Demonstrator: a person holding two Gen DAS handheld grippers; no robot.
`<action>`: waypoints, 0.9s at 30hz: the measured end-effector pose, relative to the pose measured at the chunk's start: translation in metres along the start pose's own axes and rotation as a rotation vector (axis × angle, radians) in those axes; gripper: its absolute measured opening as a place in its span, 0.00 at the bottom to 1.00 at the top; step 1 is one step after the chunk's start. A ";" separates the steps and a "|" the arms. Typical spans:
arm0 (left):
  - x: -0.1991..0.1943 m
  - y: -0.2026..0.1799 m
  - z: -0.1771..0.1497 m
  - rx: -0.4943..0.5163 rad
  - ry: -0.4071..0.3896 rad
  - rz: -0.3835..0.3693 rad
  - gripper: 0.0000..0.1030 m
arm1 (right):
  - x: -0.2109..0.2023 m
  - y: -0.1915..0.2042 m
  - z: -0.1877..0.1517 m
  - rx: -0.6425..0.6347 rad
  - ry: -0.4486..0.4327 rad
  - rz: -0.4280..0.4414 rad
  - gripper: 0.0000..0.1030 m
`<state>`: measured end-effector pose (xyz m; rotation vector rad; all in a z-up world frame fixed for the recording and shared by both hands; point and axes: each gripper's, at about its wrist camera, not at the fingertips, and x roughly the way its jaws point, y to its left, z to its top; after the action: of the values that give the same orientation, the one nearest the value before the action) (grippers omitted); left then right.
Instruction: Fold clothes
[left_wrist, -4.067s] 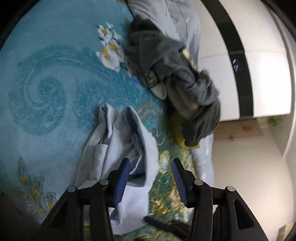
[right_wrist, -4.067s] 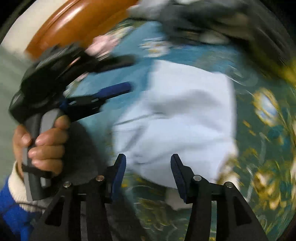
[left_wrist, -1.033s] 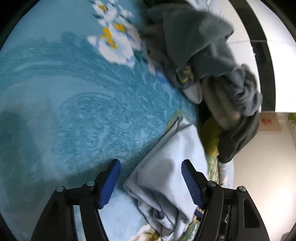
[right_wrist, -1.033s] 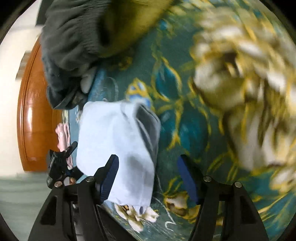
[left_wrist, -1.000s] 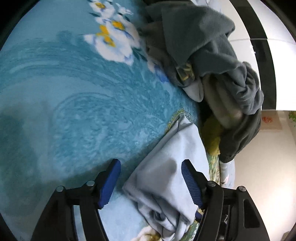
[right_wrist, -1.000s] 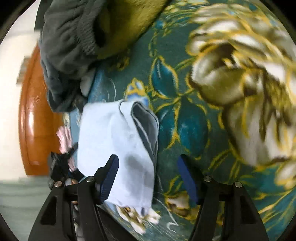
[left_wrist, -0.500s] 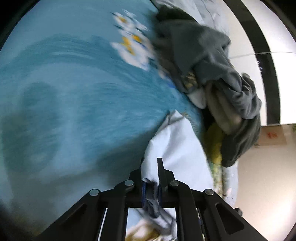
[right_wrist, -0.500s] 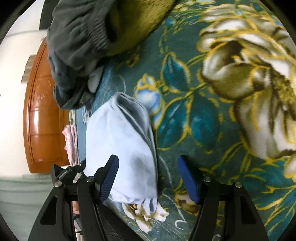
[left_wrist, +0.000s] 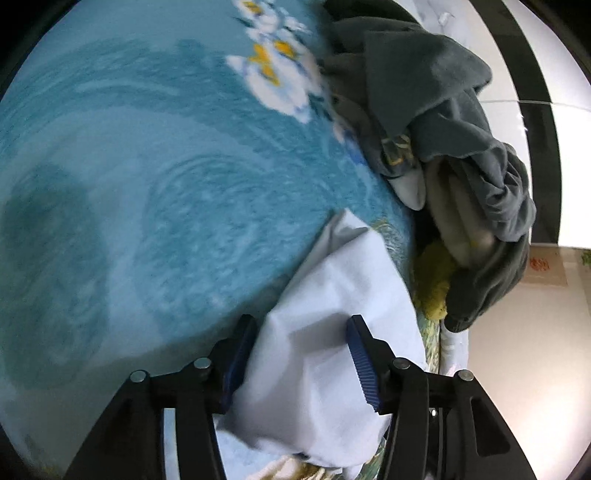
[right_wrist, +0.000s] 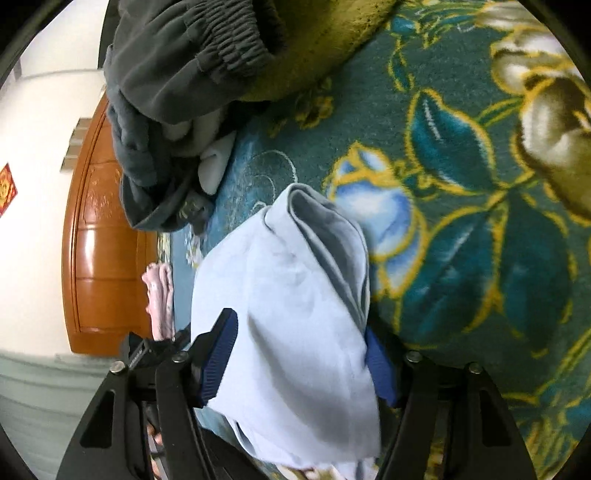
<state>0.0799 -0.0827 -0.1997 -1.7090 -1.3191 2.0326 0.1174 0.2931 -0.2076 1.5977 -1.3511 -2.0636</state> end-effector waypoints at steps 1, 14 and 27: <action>-0.002 0.000 -0.001 0.005 0.001 0.002 0.50 | 0.002 0.001 0.000 0.013 0.001 0.000 0.44; -0.092 -0.002 0.009 0.053 -0.218 -0.116 0.07 | 0.014 0.182 0.003 -0.407 0.051 -0.033 0.12; -0.313 0.134 0.137 -0.095 -0.611 0.009 0.07 | 0.296 0.480 -0.043 -0.899 0.441 0.121 0.12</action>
<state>0.1157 -0.4275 -0.0803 -1.1516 -1.5814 2.6576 -0.1321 -0.1872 -0.0440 1.3572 -0.2700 -1.6951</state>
